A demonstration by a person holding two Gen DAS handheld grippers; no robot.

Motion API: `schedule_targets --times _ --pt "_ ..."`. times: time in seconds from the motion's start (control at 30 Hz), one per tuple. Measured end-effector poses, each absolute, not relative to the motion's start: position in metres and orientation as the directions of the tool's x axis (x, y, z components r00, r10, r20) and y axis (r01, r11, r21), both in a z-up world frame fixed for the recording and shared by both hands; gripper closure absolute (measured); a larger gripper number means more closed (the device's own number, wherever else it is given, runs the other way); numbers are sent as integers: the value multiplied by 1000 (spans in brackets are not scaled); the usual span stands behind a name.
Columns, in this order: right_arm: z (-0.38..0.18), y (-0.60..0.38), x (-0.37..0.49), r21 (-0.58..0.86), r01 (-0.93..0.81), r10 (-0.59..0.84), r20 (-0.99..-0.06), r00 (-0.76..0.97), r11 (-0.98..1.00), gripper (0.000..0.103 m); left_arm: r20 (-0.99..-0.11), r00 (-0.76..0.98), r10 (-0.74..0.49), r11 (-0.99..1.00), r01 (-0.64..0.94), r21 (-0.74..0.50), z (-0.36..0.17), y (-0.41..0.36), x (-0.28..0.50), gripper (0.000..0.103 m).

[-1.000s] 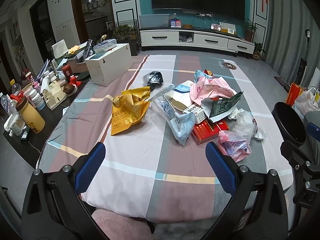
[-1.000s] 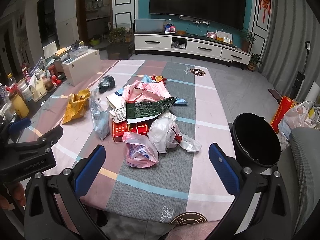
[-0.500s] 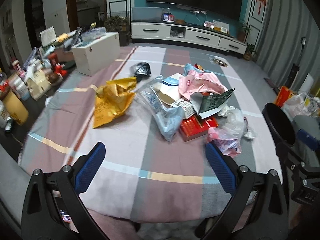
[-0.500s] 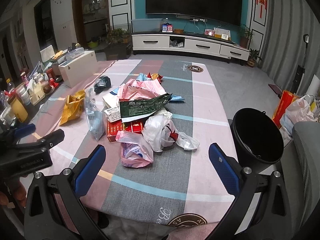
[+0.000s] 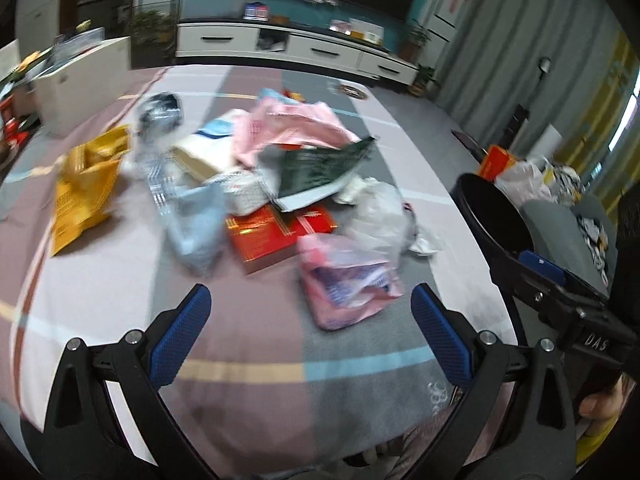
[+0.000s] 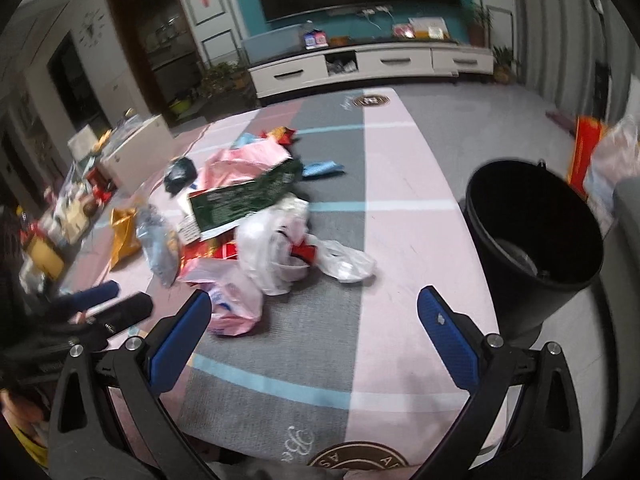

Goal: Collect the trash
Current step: 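Grasp the pink plastic bag with the left tool while the right tool grasps the white plastic bag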

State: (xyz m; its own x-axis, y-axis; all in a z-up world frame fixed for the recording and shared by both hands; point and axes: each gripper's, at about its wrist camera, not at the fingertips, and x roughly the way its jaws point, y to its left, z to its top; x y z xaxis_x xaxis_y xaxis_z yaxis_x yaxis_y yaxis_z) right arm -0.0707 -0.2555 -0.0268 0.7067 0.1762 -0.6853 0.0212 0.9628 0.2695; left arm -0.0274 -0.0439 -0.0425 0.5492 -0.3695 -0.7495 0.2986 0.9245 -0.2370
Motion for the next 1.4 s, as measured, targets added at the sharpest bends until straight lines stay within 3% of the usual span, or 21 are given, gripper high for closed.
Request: schedule_targets --times 0.2,0.23,0.37,0.4,0.43,0.47,0.87,0.97,1.0,1.03,1.13,1.4 --pt "-38 -279 -67 309 40 191 -679 709 950 3 -761 533 -370 918 336 -211 -59 -83 -7 14" --pt "-40 -280 -65 317 34 202 -678 707 948 3 -770 533 -352 922 337 -188 -64 -90 -3 24" --pt "-41 -279 -56 334 -11 242 -659 713 943 3 -780 517 -352 923 332 -196 -73 -92 1 41" --pt "-41 -277 -53 330 -16 244 -663 708 944 3 -780 517 -352 922 334 -195 -73 -91 0 49" --pt "-43 -275 -49 332 -29 255 -661 706 943 3 -778 515 -359 919 340 -200 -72 -89 -1 66" --pt "-44 -272 -45 336 -40 267 -662 700 941 3 -773 515 -370 915 347 -207 -71 -87 -3 70" --pt "-66 -214 8 282 -196 342 -716 608 939 25 -715 570 -405 909 336 -247 -32 -30 -26 71" --pt "-81 -202 13 258 -214 334 -752 568 942 59 -704 586 -402 912 326 -250 -24 -22 -28 70" --pt "-86 -201 14 261 -213 336 -762 553 942 76 -703 586 -403 912 325 -252 -22 -22 -27 70" --pt "-91 -205 12 292 -214 362 -763 535 932 83 -703 588 -401 912 324 -250 -21 -22 -26 70" --pt "-87 -217 0 321 -202 378 -736 562 925 89 -704 582 -408 908 338 -247 -18 -29 -23 70" --pt "-53 -309 -48 377 -5 264 -639 722 926 90 -687 544 -482 854 467 -229 -5 -93 -10 70"
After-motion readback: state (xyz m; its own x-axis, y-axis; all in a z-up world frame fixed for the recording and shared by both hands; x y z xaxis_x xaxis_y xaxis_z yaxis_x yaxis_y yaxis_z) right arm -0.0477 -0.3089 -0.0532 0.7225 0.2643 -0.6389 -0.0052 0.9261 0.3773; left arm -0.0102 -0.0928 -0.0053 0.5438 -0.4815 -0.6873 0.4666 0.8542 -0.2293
